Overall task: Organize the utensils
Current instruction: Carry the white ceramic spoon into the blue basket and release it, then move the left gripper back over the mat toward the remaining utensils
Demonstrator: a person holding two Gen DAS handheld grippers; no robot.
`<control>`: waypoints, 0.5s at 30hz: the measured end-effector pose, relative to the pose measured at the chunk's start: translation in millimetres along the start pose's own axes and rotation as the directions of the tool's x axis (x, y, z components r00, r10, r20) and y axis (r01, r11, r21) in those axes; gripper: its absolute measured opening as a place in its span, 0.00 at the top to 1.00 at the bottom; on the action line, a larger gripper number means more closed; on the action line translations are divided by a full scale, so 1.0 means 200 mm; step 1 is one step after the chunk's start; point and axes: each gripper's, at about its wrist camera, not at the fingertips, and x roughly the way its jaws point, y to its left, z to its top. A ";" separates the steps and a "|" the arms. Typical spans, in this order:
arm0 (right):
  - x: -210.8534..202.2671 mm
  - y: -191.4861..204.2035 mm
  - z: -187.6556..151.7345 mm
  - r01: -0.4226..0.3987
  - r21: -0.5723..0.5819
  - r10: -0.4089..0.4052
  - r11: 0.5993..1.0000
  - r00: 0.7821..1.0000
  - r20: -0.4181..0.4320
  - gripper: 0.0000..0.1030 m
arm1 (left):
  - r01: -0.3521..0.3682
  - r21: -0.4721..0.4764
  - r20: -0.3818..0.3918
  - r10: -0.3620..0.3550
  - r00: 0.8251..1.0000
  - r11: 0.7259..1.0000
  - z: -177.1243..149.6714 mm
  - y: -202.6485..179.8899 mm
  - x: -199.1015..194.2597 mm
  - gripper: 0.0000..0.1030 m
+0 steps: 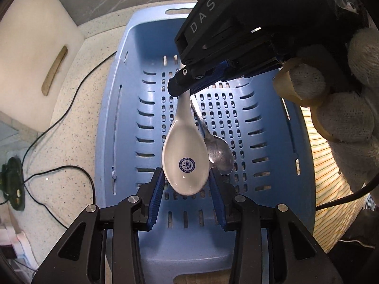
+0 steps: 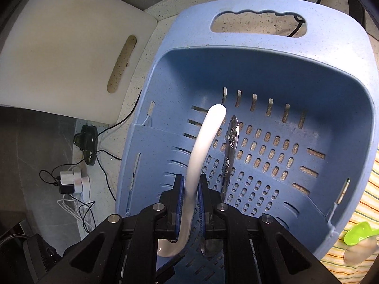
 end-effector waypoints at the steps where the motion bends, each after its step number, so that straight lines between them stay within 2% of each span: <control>1: 0.01 0.01 0.00 0.003 -0.003 -0.003 1.000 1.000 -0.001 0.89 | -0.002 -0.003 -0.001 0.002 1.000 1.000 0.00 0.00 0.00 0.64; 7: 0.02 0.02 0.00 0.006 -0.010 -0.006 1.000 1.000 -0.017 0.84 | -0.023 -0.022 0.004 0.023 1.000 1.000 0.02 0.02 -0.01 0.64; 11: -0.06 0.04 -0.03 -0.004 -0.039 0.004 0.999 1.000 0.005 0.81 | -0.040 -0.027 0.029 0.041 0.999 0.999 0.02 0.02 -0.10 0.64; 15: -0.22 0.05 -0.10 -0.013 -0.078 0.016 0.997 0.999 0.046 0.73 | -0.055 -0.039 0.071 0.057 0.996 0.998 0.02 0.01 -0.22 0.64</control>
